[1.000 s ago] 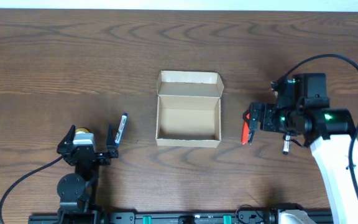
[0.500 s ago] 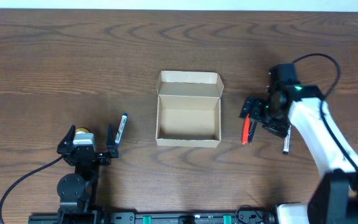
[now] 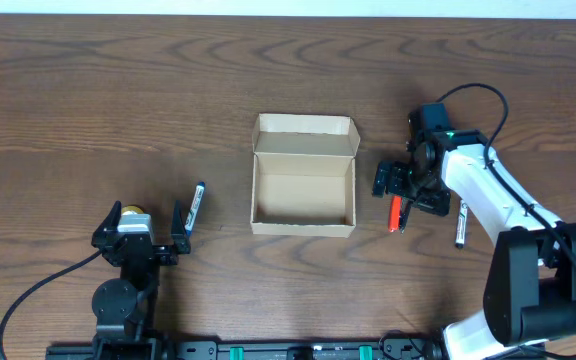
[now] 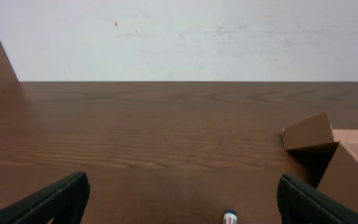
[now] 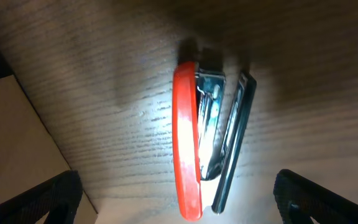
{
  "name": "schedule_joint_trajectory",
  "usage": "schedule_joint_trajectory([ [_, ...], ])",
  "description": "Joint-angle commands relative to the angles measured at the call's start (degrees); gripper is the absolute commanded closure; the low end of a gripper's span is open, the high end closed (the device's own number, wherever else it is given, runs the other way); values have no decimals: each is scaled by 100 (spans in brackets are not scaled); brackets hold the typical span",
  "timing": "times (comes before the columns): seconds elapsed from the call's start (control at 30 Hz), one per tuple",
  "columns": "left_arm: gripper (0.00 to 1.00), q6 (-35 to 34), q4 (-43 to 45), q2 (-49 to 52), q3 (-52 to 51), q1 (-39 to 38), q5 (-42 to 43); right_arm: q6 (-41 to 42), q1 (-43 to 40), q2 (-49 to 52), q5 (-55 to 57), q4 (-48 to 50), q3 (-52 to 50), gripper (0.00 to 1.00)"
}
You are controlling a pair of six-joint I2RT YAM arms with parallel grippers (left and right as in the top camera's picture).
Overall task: Pack container
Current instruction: 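Move the right gripper over the red stapler and grasp it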
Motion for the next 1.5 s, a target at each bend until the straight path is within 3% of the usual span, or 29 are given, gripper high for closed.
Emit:
schedule_joint_trajectory([
  [0.0, 5, -22, -240, -33, -109, 37, 44, -354, 33, 170, 96, 74, 98, 1],
  [1.1, 5, -22, -240, -33, -111, 37, 44, 105, 33, 1139, 540, 448, 76, 4],
  [1.17, 5, -22, -240, -33, -111, 37, 44, 105, 33, 1200, 514, 505, 76, 11],
  [1.27, 5, -22, -240, -33, -109, 37, 44, 109, 33, 1231, 448, 557, 76, 37],
  [1.37, 5, -22, -240, -33, -109, 37, 44, 107, 33, 1231, 452, 568, 76, 53],
  [1.47, 5, -22, -240, -33, -111, 37, 44, 107, 33, 1231, 452, 573, 76, 61],
])
